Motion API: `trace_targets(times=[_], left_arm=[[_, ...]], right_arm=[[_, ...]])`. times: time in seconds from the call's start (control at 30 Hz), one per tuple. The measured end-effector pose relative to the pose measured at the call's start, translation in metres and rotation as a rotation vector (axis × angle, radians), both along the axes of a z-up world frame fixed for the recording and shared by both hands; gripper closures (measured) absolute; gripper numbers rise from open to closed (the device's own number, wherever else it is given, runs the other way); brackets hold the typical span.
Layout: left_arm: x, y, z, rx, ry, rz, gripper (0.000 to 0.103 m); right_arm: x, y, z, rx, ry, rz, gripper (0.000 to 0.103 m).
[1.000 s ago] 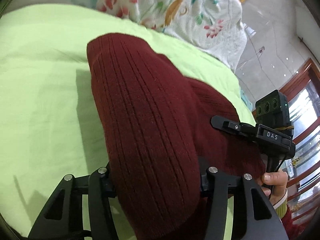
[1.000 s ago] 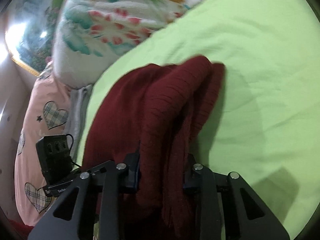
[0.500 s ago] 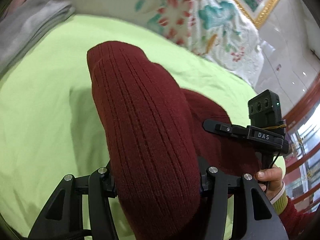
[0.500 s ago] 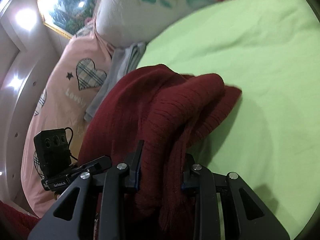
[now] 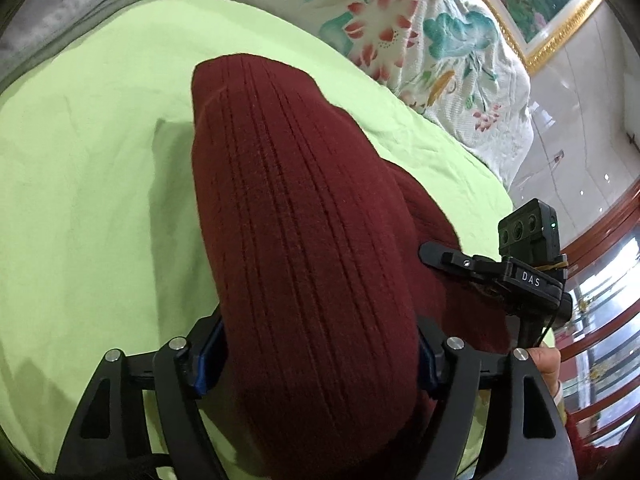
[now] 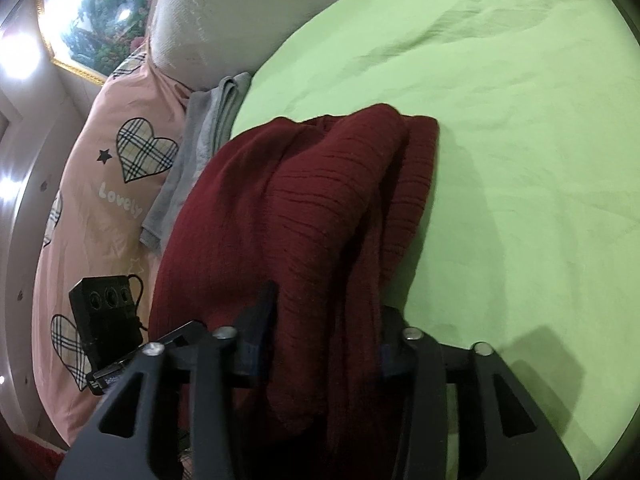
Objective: Fold large clothes
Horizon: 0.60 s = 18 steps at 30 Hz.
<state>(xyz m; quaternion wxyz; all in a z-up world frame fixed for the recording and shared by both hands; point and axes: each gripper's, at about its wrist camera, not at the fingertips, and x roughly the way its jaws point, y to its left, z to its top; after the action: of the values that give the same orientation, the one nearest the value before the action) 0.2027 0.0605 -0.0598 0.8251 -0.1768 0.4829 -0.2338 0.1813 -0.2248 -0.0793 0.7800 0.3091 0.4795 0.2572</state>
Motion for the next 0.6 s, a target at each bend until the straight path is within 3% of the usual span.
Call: trace_targets(times=[0.1,0.2,0.33,0.43,0.5,0.6], left_arm=[[-0.009,0.009,0.016,0.020,-0.021,0.017,0.025],[-0.027,0.020,0.042,0.045,-0.115,0.059,0.025],[-0.038,0.023,0.064,0.005,-0.208,0.045,0.035],[-0.037,0.009,0.065,0.026,-0.226,-0.012,0.048],[-0.037,-0.001,0.060,0.052,-0.235,-0.055,0.048],[-0.039,-0.011,0.057,0.083,-0.235,-0.084,0.048]], right_arm=[[-0.008,-0.015,0.016,-0.051,-0.033,-0.060,0.044],[-0.012,-0.027,0.037,-0.076,-0.098,-0.101,0.044],[-0.003,-0.020,0.043,-0.096,-0.103,-0.066,0.049],[0.010,-0.004,0.027,-0.148,-0.040,-0.044,0.065],[0.014,0.003,0.019,-0.137,-0.015,-0.036,0.089],[0.010,0.001,0.037,-0.132,-0.089,-0.049,0.092]])
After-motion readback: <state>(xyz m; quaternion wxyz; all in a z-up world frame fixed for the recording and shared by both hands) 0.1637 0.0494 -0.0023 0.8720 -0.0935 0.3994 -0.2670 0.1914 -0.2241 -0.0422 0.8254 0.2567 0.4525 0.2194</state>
